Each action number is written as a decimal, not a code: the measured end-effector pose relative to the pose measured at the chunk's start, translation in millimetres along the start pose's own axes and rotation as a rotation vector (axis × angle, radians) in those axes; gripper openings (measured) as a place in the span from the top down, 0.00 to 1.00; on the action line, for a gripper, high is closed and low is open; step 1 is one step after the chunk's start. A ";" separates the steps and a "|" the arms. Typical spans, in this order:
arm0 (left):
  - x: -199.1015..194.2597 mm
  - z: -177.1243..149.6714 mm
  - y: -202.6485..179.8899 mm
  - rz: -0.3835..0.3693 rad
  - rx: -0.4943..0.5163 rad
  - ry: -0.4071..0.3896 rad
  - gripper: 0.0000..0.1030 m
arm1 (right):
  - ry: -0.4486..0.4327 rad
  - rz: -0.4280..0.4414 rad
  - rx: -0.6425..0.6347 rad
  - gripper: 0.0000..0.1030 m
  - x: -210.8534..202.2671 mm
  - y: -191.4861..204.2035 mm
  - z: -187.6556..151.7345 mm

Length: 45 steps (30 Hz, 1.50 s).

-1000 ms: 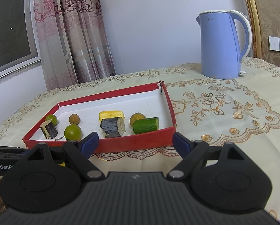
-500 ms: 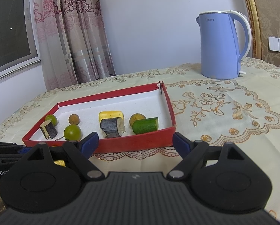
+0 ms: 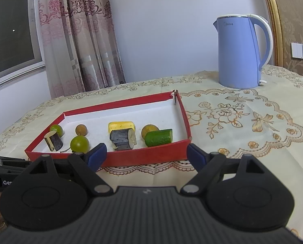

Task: Organize fruits
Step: 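Lift and hold the yellow fruit with the left tool, then hold the yellow fruit with the left tool while the right tool grasps a green cucumber chunk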

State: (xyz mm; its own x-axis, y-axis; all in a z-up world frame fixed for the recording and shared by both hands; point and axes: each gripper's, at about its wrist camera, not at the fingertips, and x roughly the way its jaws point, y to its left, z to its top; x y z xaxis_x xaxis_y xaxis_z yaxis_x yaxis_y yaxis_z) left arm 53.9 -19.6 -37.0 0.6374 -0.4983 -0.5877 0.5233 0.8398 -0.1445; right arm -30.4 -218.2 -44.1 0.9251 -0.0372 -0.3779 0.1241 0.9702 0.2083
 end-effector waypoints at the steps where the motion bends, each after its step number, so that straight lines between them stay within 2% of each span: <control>1: -0.2 -0.7 -3.2 0.011 0.019 -0.004 0.65 | -0.003 -0.001 -0.002 0.18 -0.4 0.4 0.0; 3: -1.6 -0.6 -6.7 0.025 0.037 -0.010 0.67 | -0.006 -0.001 -0.009 0.18 -0.9 1.7 0.3; 8: -5.8 2.3 2.0 0.012 -0.022 -0.022 0.74 | -0.040 -0.016 -0.035 0.18 -8.4 5.2 1.2; 16: -6.8 2.3 -3.6 0.025 0.031 -0.024 0.74 | -0.035 0.011 -0.113 0.19 -13.8 17.4 0.2; 18: -7.1 2.8 -1.0 -0.012 0.025 -0.018 0.64 | -0.038 0.013 -0.114 0.18 -14.2 17.6 0.2; 19: -5.7 3.3 -0.5 -0.040 0.030 -0.003 0.48 | -0.035 0.017 -0.112 0.18 -13.9 17.2 -0.1; 20: -4.1 3.3 -0.7 -0.053 0.025 0.003 0.39 | -0.032 0.017 -0.110 0.18 -13.3 17.0 0.0; 24: -0.4 2.9 -9.2 -0.035 0.065 0.002 0.39 | -0.029 0.022 -0.112 0.18 -13.0 16.7 -0.8; 25: -0.2 3.2 -9.3 -0.035 0.066 -0.002 0.43 | -0.031 0.024 -0.113 0.18 -13.0 16.8 -0.8; 27: -1.0 4.1 -7.3 -0.041 0.053 -0.004 0.63 | -0.033 0.026 -0.113 0.18 -13.4 17.0 -1.1; 28: 0.5 4.6 -6.3 -0.031 0.051 0.008 0.70 | -0.033 0.027 -0.113 0.18 -13.6 17.0 -1.3; 30: -0.1 3.0 -6.2 -0.036 0.059 0.000 0.70 | -0.033 0.028 -0.111 0.18 -13.8 16.8 -1.4; 33: -0.8 1.3 -18.6 0.005 0.137 -0.003 0.70 | -0.034 0.027 -0.112 0.17 -13.9 16.9 -1.3; 38: -0.5 6.3 -9.7 -0.017 0.077 0.013 0.73 | -0.036 0.024 -0.111 0.16 -14.6 16.7 -1.3; 45: -8.0 0.9 -17.6 0.023 0.110 -0.033 0.78 | -0.042 0.010 -0.150 0.17 -17.7 22.2 -1.2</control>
State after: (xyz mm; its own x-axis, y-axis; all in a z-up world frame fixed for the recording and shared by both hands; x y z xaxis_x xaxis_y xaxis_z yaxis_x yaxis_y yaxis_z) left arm 40.1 -30.6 -29.0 0.6671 -0.4873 -0.5634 0.5662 0.8232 -0.0416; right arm -44.5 -195.7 -33.9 0.9406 -0.0342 -0.3378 0.0626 0.9953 0.0737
